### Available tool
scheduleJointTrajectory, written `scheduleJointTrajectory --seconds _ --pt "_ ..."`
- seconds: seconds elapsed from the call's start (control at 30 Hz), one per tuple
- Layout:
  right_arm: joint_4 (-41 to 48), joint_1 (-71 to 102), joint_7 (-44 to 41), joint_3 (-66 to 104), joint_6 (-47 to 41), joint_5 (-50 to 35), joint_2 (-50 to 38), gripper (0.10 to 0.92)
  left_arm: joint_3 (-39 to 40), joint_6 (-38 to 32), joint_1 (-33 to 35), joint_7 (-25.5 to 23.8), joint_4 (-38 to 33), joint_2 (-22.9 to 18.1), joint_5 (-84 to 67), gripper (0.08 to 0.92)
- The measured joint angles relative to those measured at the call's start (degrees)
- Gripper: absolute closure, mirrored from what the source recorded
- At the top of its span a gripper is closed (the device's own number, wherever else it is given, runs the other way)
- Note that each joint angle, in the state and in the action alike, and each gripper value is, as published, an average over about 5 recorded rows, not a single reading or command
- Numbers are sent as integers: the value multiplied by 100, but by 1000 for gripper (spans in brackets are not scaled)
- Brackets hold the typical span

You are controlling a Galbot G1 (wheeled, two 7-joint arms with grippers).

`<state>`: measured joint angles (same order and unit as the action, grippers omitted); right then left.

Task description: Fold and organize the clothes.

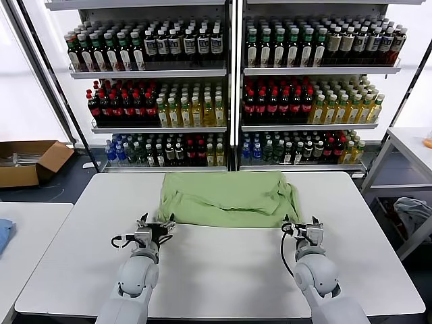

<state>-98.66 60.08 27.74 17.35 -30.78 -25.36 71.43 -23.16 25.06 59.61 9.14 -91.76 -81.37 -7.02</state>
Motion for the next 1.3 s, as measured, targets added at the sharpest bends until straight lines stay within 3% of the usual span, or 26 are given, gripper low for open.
scheduleJointTrajectory --seconds 0.17,0.7,0.93,1.3 --pt "44 40 -37 -22 5 20 11 439 8 35 1 -28 92 3 4 277" --pt "-36 308 -209 29 24 47 -118 886 -47 -3 -2 -125 222 74 34 744" --pt "-294 545 -240 101 40 13 -161 904 -115 -95 118 -163 119 149 67 907" --pt "-1476 1458 -174 249 72 211 -108 904 -14 -168 873 -100 -900 96 277 916"
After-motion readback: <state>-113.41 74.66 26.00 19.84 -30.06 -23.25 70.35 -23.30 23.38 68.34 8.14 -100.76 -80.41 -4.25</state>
